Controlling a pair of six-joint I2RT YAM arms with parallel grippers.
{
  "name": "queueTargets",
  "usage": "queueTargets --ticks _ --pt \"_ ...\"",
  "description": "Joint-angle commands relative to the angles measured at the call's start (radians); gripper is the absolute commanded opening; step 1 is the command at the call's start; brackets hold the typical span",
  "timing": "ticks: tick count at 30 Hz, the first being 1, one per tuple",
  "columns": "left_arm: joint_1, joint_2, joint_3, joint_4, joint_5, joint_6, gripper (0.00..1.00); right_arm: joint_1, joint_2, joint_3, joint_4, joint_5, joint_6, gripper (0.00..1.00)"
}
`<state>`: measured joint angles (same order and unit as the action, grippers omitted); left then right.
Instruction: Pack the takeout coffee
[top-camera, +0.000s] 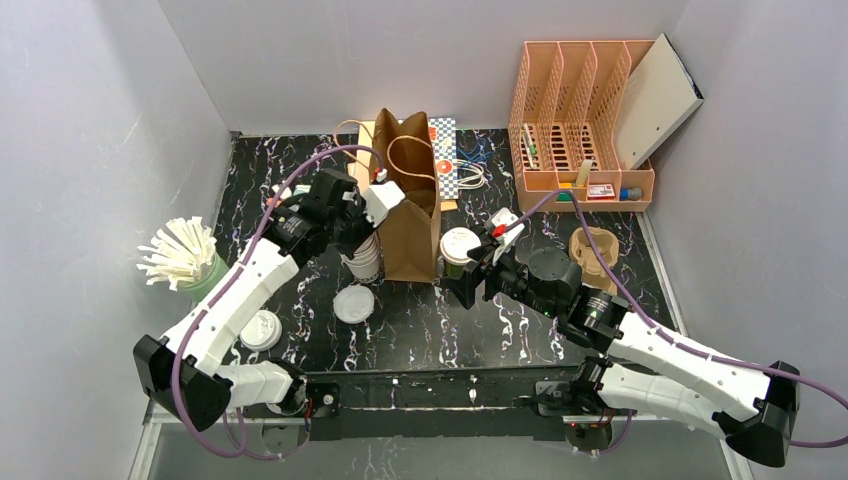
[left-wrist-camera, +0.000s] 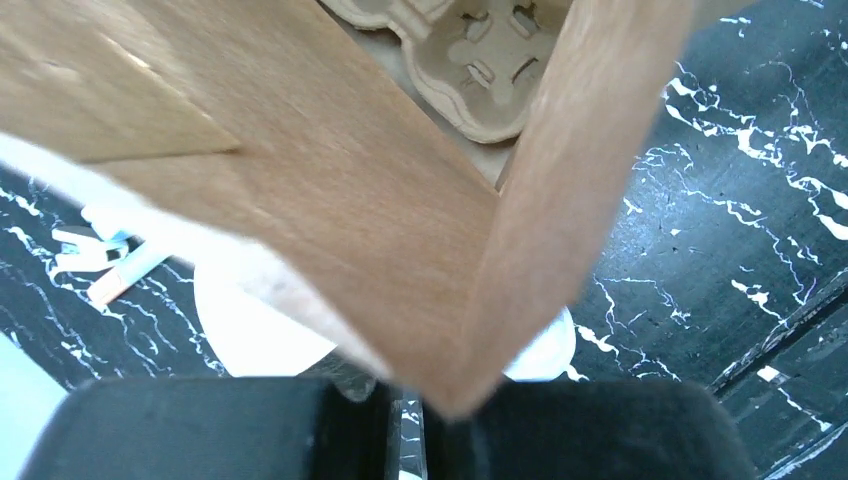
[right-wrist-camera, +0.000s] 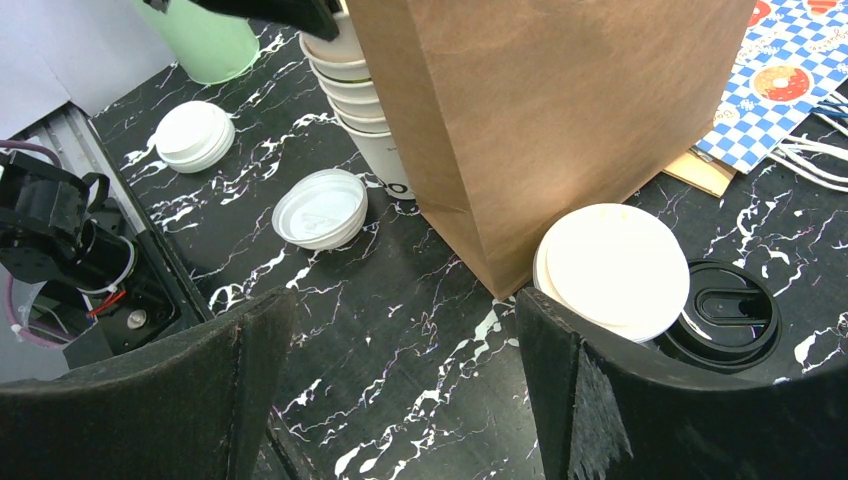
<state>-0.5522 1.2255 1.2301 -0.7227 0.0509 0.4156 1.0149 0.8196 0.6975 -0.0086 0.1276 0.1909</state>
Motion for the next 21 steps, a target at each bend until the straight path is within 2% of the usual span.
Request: queueTargets --ticks 1,6,13,15,18,21 --pt "-0.003 -0.014 0.099 -0.049 -0.037 -0.023 0.02 0.0 -0.013 0.043 0.014 0.003 -0.002 0.9" --pt "-0.003 -0.013 0.165 -0.087 -0.035 -0.028 0.02 0.0 -0.004 0.045 0.021 0.0 -0.001 0.9" --pt "-0.002 0.018 0.392 -0.222 -0.256 -0.019 0.0 0.0 0.006 0.059 0.025 -0.003 -0.011 0.9" --pt "-0.003 -0.006 0.453 -0.234 -0.279 -0.023 0.0 0.0 0.002 0.059 0.025 0.001 -0.014 0.91" --pt "-0.003 -0.07 0.49 -0.231 -0.184 -0.045 0.0 -0.001 -0.005 0.056 0.03 0.012 -0.017 0.91" --pt "-0.002 -0.127 0.472 -0.211 0.037 -0.083 0.0 0.0 -0.011 0.057 0.031 0.021 -0.022 0.91"
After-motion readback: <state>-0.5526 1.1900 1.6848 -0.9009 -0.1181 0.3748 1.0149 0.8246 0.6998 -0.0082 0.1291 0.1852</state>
